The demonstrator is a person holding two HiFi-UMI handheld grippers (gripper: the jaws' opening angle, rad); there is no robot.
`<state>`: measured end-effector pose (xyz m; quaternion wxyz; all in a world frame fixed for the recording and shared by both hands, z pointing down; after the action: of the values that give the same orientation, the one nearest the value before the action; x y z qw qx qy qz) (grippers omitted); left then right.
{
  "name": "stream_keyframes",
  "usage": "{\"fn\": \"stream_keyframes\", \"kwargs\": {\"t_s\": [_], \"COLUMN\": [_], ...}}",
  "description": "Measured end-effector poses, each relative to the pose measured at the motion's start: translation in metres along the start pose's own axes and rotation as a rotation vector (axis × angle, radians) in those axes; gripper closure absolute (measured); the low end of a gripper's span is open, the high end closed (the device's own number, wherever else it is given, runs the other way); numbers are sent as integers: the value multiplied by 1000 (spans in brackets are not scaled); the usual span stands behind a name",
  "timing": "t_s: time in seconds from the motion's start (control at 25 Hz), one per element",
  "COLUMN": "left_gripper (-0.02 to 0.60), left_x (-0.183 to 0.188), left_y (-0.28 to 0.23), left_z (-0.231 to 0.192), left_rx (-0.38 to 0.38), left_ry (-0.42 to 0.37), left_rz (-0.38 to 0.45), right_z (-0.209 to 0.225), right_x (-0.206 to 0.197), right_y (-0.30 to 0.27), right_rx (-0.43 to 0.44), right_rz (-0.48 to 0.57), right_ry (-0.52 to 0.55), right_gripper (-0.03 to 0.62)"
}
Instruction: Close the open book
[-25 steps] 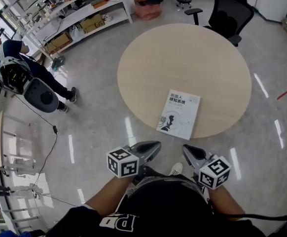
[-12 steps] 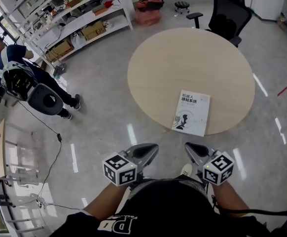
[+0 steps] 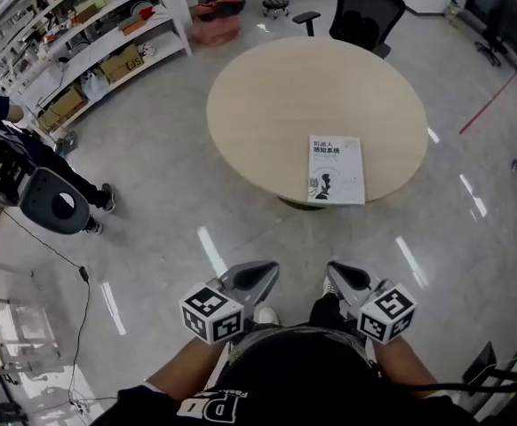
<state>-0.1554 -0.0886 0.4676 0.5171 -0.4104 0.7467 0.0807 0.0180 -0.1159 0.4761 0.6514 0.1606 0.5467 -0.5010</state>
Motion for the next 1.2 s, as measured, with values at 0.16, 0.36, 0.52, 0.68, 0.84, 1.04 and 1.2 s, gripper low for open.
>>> {"fn": "stream_keyframes", "kwargs": {"t_s": [0.16, 0.36, 0.52, 0.68, 0.84, 1.04, 1.2], "left_gripper": [575, 575, 575, 575, 575, 575, 575], "left_x": [-12, -5, -6, -12, -19, -25, -25], "left_y": [-2, -9, -17, -28, -45, -58, -57], "left_z": [13, 36, 45, 59, 71, 77, 79], "left_rx": [-93, -161, -148, -131, -123, -123, -114], "left_ry": [-29, -60, -57, -45, -38, -9, -16], "left_rz": [-25, -12, -5, -8, -29, -46, -55], "right_z": [-23, -29, -21, -12, -8, 1, 0], "right_x": [-16, -17, -13, -12, -14, -21, -24], "right_y": [29, 57, 68, 81, 93, 101, 100], "right_rx": [-92, -171, -176, -135, -104, -78, -59], "right_rz": [18, 39, 52, 54, 52, 49, 45], "right_ry": [-32, -20, -4, -65, -87, -99, -89], "right_gripper": [588, 588, 588, 588, 588, 588, 588]}}
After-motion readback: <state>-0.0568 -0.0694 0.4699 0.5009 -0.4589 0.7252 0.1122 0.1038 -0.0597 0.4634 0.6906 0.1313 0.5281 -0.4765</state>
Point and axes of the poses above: the fingertips, and each gripper's own axes: y backward along the fingers, z to its right, x out of its top, the point moved 5 cm from there along y, backward along the fingers, and after that the axes turned 1 degree about -y, right-handed, at the moved point
